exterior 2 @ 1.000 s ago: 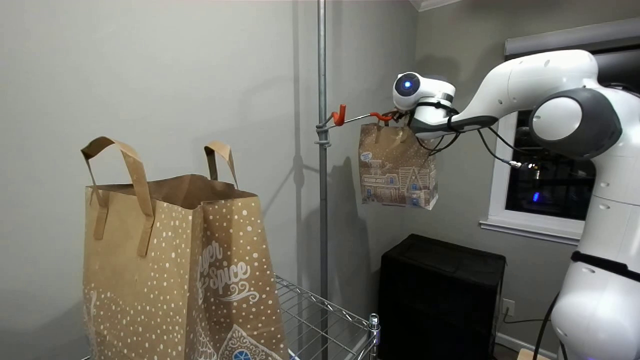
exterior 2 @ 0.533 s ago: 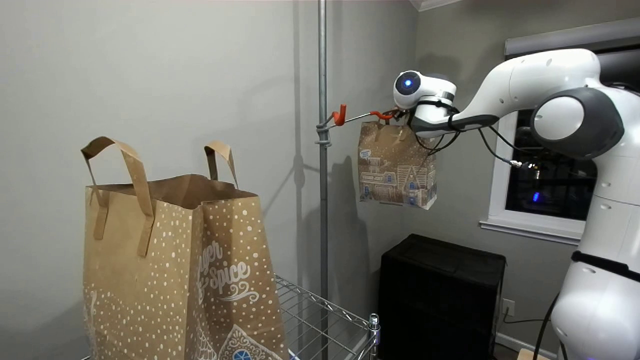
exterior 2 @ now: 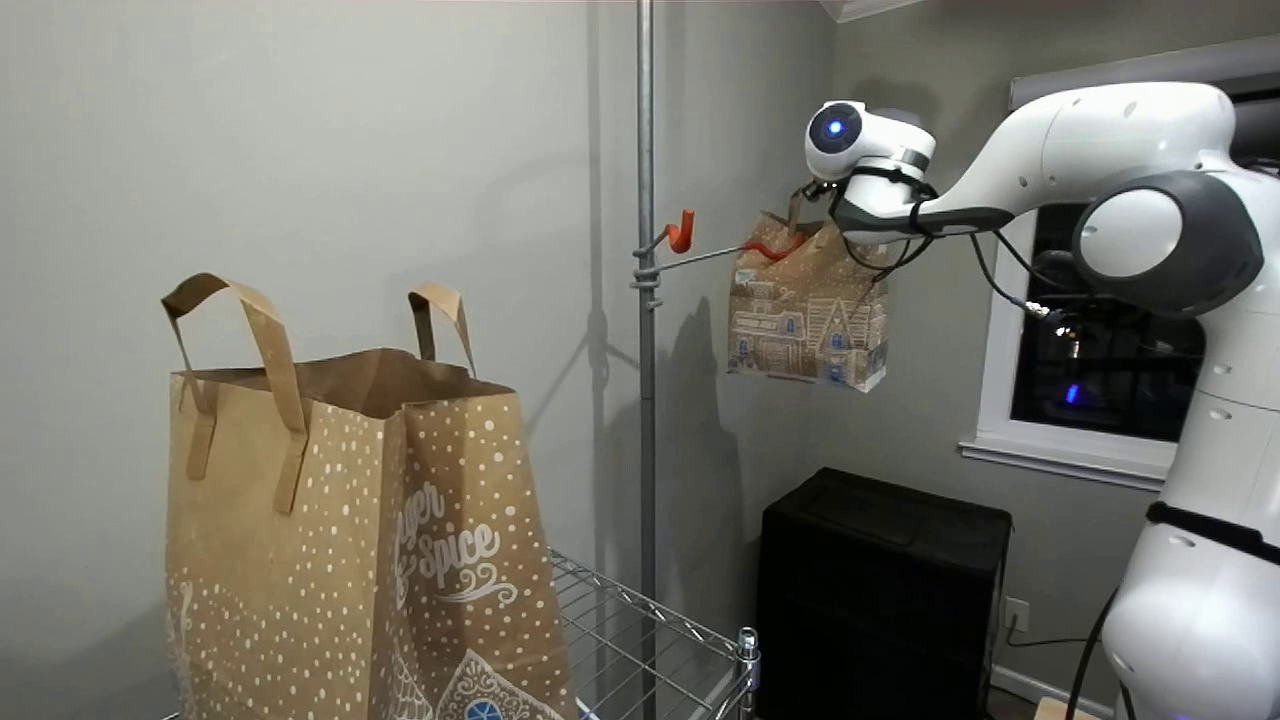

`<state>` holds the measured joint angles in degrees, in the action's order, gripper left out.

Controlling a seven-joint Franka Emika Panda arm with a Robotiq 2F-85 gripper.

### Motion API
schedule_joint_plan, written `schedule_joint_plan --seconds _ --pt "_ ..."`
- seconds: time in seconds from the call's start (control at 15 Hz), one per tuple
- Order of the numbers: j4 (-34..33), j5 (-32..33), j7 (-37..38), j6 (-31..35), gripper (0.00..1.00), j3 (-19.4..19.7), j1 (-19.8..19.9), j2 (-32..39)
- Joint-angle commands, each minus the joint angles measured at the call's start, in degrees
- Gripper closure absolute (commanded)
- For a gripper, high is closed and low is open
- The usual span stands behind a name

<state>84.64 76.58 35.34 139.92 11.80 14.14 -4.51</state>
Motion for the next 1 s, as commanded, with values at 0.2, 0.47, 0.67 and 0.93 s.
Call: schedule_joint_plan --seconds 0.2,0.47,0.67,0.93 --pt "-2.7 0.5 0.3 -1.2 0.94 1.0 0.2 -0.5" --pt "-2.9 1.0 0.5 -2.5 0.94 1.3 0.2 -0.9" --pt "-3.8 2.9 0.4 -7.5 0.94 1.2 0.4 -0.9" --pt "-3.7 2.4 -3.3 -12.9 0.94 1.8 0.3 -1.9"
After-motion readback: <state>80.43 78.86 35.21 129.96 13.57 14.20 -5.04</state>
